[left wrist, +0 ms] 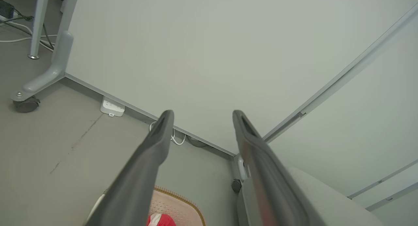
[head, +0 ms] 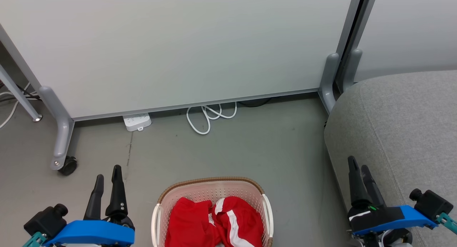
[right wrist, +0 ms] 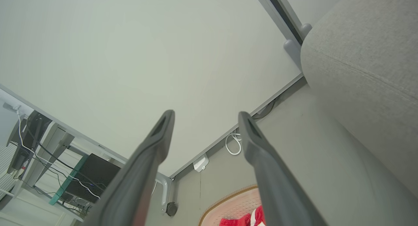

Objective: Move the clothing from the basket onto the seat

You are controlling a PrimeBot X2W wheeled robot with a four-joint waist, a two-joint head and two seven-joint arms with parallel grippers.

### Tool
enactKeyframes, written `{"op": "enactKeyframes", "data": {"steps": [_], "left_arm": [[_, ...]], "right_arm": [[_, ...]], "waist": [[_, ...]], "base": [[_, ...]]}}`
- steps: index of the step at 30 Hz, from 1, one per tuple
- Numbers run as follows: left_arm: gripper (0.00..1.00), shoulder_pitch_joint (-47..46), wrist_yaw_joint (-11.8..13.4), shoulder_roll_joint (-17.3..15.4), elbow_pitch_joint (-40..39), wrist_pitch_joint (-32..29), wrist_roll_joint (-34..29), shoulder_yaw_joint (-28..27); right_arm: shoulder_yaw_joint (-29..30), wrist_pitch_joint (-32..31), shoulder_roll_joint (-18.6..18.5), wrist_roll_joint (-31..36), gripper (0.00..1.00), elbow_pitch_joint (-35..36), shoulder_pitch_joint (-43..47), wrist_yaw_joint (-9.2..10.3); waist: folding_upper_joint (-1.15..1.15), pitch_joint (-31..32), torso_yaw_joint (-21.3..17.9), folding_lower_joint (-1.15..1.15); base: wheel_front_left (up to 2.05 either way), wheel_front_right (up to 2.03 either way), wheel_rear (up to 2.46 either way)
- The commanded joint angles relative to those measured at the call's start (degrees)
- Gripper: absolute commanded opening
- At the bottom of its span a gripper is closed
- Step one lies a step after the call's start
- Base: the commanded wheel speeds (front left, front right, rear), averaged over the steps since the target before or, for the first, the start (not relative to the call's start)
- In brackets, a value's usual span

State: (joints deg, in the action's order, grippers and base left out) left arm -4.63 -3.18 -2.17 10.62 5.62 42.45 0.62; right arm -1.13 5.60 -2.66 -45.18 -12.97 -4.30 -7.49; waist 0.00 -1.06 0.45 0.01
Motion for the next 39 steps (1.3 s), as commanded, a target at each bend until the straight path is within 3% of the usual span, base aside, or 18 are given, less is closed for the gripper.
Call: {"op": "enactKeyframes", "data": {"steps": [1, 39], "left_arm": [[1.0, -1.48, 0.08, -0.52, -0.72, 0.61, -1.9, 0.35], [1.0, -1.83, 1.07, -0.74, -0.63, 6.26, -24.19, 3.37]], "right_arm": [[-0.32, 0.61, -0.22, 1.88, 1.0, 0.35, -1.58, 0.0], [-1.96, 6.33, -0.29, 24.62, 1.0, -2.72, -2.39, 0.0]], "waist": [[0.0, -0.02, 0.02, -0.01], [0.0, -0.95, 0.41, -0.01]], "base": [[0.0, 0.0, 0.0], [0.0, 0.0, 0.0]]}}
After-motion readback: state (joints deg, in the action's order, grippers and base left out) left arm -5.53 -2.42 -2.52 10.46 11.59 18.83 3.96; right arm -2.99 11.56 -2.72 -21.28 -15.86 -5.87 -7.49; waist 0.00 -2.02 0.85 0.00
